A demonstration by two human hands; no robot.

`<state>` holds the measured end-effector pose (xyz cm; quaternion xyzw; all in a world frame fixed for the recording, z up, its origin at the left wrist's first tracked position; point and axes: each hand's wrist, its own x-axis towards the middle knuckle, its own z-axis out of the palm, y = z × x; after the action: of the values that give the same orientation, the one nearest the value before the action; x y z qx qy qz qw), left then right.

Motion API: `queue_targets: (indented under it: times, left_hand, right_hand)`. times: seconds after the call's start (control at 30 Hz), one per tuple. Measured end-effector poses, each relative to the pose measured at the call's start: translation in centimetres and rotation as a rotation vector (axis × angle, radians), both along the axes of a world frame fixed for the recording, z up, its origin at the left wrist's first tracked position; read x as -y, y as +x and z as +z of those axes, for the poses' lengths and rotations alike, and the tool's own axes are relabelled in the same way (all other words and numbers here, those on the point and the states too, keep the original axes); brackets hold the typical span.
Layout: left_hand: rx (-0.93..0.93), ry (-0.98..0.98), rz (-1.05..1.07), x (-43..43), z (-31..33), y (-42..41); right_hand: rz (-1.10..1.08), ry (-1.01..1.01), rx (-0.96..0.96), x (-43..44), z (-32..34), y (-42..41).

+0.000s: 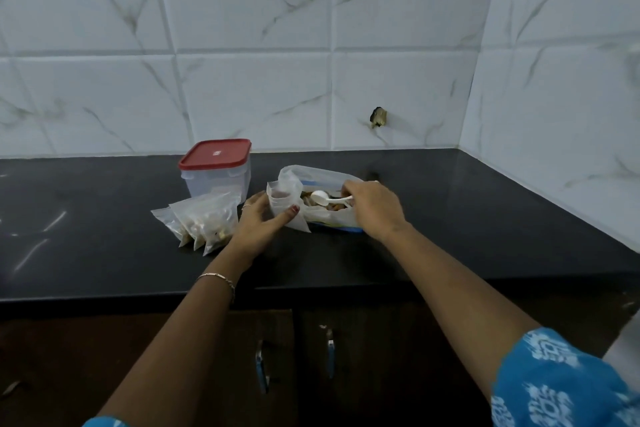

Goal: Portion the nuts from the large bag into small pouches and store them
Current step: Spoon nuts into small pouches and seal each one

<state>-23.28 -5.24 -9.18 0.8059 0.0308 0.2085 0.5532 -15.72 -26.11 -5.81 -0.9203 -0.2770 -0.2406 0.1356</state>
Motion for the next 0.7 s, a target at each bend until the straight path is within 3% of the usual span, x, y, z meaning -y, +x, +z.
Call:
queue_targets:
  times: [0.17,0.3,0.47,0.7]
  left_hand:
    - [-0.009,0.225,0.041,-0.3,-0.3,1.3]
    - [0.063,0.236,0.025,0.5,0.4,1.1]
    - [0.014,0.235,0.032,0.1,-0.4,2.0]
    - [-0.006,0.339,0.296,0.5,-0.2,1.8]
  right_hand:
    - [0.070,-0.162,0.045,-2.4,0.7,1.2]
    - [0.117,-0.205,0.127,-3.6,0.6,2.2]
    - [0.171,-0.268,0.195,-4.3,0.2,3.0]
    - [0.067,-0.278,0.181,-4.8,0.1,3.3]
